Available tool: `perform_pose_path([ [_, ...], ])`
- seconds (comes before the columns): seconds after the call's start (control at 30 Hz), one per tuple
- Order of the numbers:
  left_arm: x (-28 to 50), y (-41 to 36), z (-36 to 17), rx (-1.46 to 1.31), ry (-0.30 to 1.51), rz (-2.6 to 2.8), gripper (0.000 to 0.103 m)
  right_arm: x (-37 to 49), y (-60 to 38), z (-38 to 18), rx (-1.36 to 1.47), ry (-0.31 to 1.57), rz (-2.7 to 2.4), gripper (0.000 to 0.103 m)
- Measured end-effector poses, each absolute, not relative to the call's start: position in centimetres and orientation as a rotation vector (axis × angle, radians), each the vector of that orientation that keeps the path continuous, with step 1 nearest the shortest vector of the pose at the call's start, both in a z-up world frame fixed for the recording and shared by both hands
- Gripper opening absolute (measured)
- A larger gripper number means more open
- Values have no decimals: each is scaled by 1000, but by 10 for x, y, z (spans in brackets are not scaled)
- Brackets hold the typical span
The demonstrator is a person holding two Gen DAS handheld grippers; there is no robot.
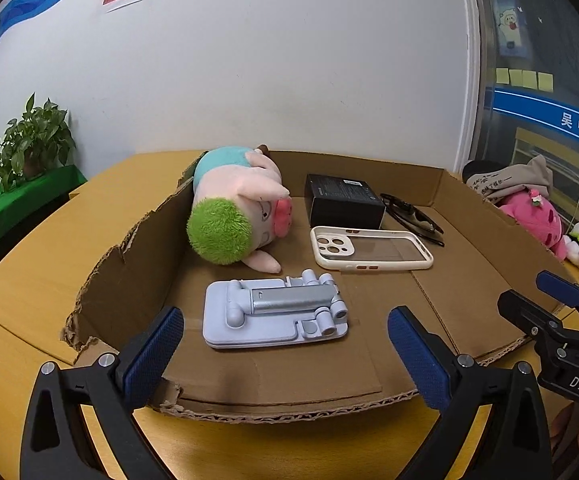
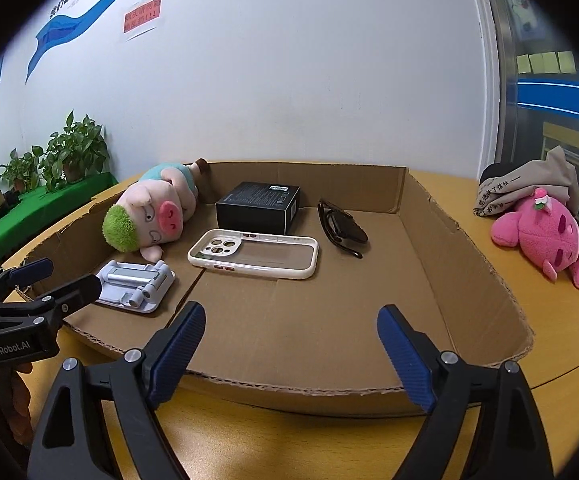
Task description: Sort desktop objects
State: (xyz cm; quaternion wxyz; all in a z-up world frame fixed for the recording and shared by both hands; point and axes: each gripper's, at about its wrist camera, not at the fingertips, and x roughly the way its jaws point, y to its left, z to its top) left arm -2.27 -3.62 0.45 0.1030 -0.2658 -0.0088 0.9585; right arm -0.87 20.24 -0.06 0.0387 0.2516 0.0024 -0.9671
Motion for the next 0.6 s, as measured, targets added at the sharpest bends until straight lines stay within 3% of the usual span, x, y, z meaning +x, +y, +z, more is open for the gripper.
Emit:
perform_pose_path([
  [0.6,-23,-38,4,-792,-38,2819,103,-10,202,2,772,10,-2964,88],
])
